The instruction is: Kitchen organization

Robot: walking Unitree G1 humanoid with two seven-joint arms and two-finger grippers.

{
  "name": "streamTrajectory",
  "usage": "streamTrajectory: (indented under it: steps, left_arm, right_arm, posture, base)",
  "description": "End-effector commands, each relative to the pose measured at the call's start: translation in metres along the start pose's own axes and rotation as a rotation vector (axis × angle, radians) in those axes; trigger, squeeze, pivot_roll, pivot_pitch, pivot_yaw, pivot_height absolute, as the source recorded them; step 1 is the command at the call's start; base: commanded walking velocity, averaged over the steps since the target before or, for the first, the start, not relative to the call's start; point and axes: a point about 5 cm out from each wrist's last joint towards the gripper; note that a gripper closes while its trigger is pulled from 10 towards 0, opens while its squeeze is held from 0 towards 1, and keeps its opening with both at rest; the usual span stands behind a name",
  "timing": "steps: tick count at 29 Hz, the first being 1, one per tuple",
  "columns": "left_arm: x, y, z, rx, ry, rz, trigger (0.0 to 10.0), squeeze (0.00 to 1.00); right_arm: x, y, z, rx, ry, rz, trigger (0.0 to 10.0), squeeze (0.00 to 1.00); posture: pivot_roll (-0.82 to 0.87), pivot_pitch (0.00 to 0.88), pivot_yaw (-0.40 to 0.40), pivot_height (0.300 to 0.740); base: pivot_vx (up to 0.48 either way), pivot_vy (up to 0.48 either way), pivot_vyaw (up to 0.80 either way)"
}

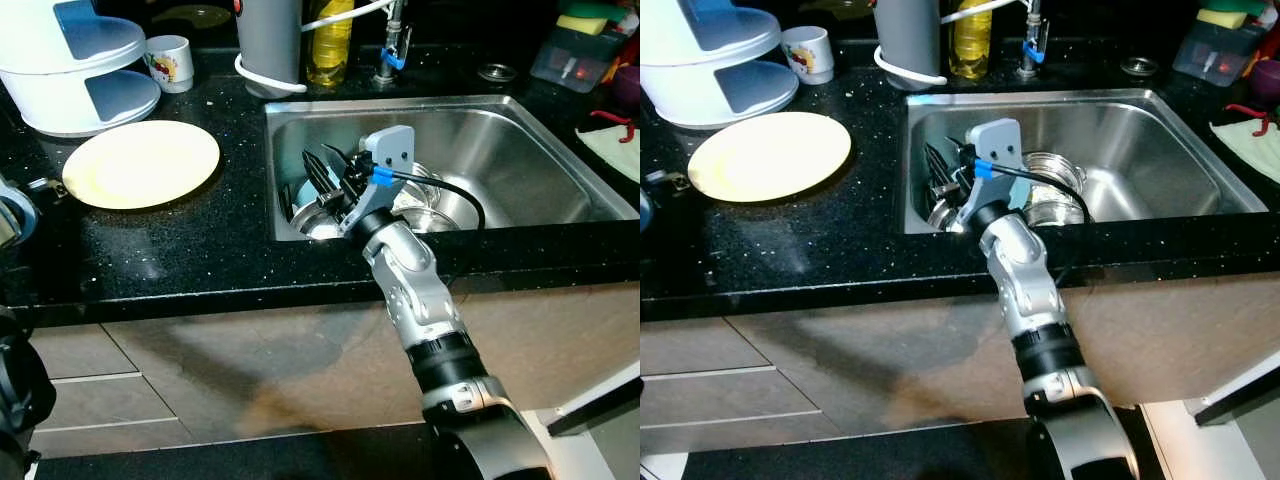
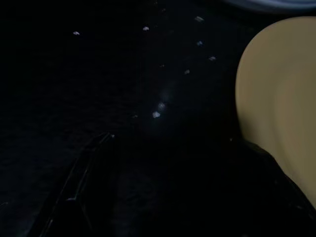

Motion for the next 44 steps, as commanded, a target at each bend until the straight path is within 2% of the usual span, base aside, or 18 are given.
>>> streamTrajectory:
  steps: [1,4,5,7,9,12,19,23,27,29,35,42,43,44]
  left_arm:
    - [-0.006,-0.004,-0.014,0.053,0.037,-0.019,10.0,0.0]
    - [-0.02,-0.008,-0.027,0.084,0.084,-0.069,10.0,0.0]
    - [-0.026,-0.009,-0.029,0.081,0.136,-0.105,10.0,0.0]
    - [-0.026,-0.009,-0.029,0.081,0.136,-0.105,10.0,0.0]
    - [-0.033,-0.01,-0.03,0.087,0.199,-0.148,10.0,0.0]
    - [-0.036,-0.011,-0.031,0.094,0.216,-0.164,10.0,0.0]
    - [-0.042,-0.011,-0.028,0.075,0.224,-0.198,10.0,0.0]
    - [-0.036,-0.014,-0.037,0.095,0.21,-0.153,10.0,0.0]
    - [-0.042,-0.015,-0.04,0.095,0.192,-0.178,10.0,0.0]
    - [-0.056,-0.014,-0.036,0.075,0.196,-0.23,10.0,0.0]
    - [-0.072,-0.012,-0.038,0.086,0.19,-0.284,10.0,0.0]
    - [-0.074,-0.013,-0.042,0.104,0.198,-0.284,10.0,0.0]
    - [-0.072,-0.013,-0.043,0.109,0.21,-0.27,5.8,0.0]
    - [-0.071,-0.013,-0.043,0.113,0.217,-0.261,5.8,0.0]
  right_arm:
    - [0.0,0.002,0.004,-0.014,-0.039,-0.034,10.0,0.0]
    - [0.0,0.004,0.006,-0.02,-0.053,-0.064,10.0,0.0]
    - [0.004,0.004,0.007,-0.018,-0.065,-0.064,10.0,0.0]
    - [0.004,0.004,0.007,-0.018,-0.065,-0.064,10.0,0.0]
    - [0.009,0.006,0.008,-0.013,-0.078,-0.056,10.0,0.0]
    - [0.011,0.007,0.008,-0.008,-0.083,-0.054,10.0,0.0]
    - [0.012,0.01,0.009,0.008,-0.102,-0.063,10.0,0.0]
    - [0.011,0.01,0.008,0.017,-0.114,-0.067,10.0,0.0]
    - [0.01,0.01,0.009,0.021,-0.134,-0.076,10.0,0.0]
    - [0.009,0.01,0.008,0.025,-0.138,-0.082,10.0,0.0]
    - [0.01,0.012,0.007,0.035,-0.148,-0.088,10.0,0.0]
    - [0.009,0.014,0.006,0.046,-0.148,-0.09,10.0,0.0]
    - [0.009,0.014,0.006,0.05,-0.15,-0.089,10.0,0.0]
    - [0.009,0.015,0.005,0.052,-0.151,-0.088,10.0,0.0]
  posture:
    - [0.03,0.234,0.022,0.74]
    - [0.02,0.233,0.025,0.74]
    - [0.02,0.233,0.025,0.74]
    - [0.02,0.233,0.025,0.74]
    - [0.02,0.233,0.025,0.74]
    - [0.02,0.232,0.026,0.74]
    - [0.02,0.233,0.03,0.74]
    - [0.01,0.231,0.025,0.74]
    - [0.01,0.231,0.025,0.74]
    - [0.01,0.231,0.025,0.74]
    - [0.01,0.216,0.036,0.74]
    - [0.0,0.209,0.039,0.74]
    - [0.0,0.209,0.039,0.74]
    - [0.0,0.209,0.039,0.74]
  base:
    - [0.0,0.0,0.0]
    - [0.0,0.0,0.0]
    - [0.0,0.0,0.0]
    - [0.0,0.0,0.0]
    - [0.0,0.0,0.0]
    - [0.0,0.0,0.0]
    - [0.0,0.0,0.0]
    - [0.0,0.0,0.0]
    - [0.0,0.0,0.0]
    - [0.0,0.0,0.0]
    - [0.0,0.0,0.0]
    - [0.0,0.0,0.0]
    - [0.0,0.0,0.0]
    - [0.0,0.0,0.0]
Point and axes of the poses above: a point about 5 cm out from each wrist's last joint towards the gripper, its own y axis pointing back from the gripper into the wrist, its own z axis along the axis of the wrist's last joint, x = y × z, and after that the axes turned 11 degrees about y, right-handed
